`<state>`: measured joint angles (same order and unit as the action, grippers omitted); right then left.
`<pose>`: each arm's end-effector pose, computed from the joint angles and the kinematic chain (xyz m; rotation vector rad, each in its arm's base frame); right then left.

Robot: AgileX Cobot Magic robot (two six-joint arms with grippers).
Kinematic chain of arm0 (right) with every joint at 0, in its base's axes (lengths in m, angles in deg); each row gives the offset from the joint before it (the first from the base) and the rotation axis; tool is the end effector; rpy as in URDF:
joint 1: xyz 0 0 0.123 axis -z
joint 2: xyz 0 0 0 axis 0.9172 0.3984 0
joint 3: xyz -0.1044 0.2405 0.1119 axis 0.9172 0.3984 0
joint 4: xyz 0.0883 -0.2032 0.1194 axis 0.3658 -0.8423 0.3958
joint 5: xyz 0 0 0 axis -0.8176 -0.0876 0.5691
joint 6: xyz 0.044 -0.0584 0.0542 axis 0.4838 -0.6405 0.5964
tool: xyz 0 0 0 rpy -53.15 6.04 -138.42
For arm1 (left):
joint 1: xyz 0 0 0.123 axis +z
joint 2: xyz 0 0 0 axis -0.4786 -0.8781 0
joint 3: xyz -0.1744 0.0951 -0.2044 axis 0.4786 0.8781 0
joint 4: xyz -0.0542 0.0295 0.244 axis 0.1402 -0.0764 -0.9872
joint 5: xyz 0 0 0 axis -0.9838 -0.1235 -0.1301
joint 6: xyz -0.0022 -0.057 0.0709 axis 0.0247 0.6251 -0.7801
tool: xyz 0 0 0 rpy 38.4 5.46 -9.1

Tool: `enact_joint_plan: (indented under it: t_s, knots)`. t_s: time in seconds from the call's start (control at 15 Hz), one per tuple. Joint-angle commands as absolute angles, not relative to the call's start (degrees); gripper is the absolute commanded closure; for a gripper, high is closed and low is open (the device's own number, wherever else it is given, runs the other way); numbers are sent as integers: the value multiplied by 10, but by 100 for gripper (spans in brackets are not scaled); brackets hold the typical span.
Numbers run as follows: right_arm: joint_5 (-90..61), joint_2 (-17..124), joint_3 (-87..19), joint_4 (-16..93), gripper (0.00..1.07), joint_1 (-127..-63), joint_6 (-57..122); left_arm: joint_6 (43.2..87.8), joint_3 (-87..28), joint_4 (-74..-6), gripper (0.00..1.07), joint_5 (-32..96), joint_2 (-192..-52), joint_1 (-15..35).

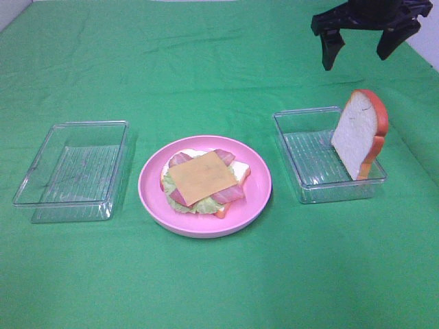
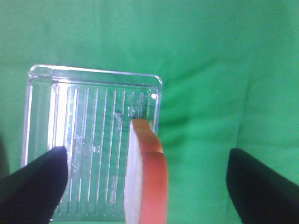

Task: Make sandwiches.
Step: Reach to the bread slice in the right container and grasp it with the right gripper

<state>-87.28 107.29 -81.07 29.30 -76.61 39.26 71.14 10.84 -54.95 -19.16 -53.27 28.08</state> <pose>0.4588 0.0682 0.2635 -0.2449 2.8058 -0.1727 -0.0094 0.0006 0.2798 -0.0251 2.0515 -0.0187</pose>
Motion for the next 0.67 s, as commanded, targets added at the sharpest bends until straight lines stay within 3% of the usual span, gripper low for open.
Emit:
enact_joint_plan:
  t_s: [0.07, 0.67]
  knots:
    - [-940, 1067, -767, 312, 19, -742, 383, 710, 109, -546, 6, -182, -521, 282]
    - [-881, 1067, -650, 345, 20, -737, 377, 710, 109, -546, 6, -182, -521, 282]
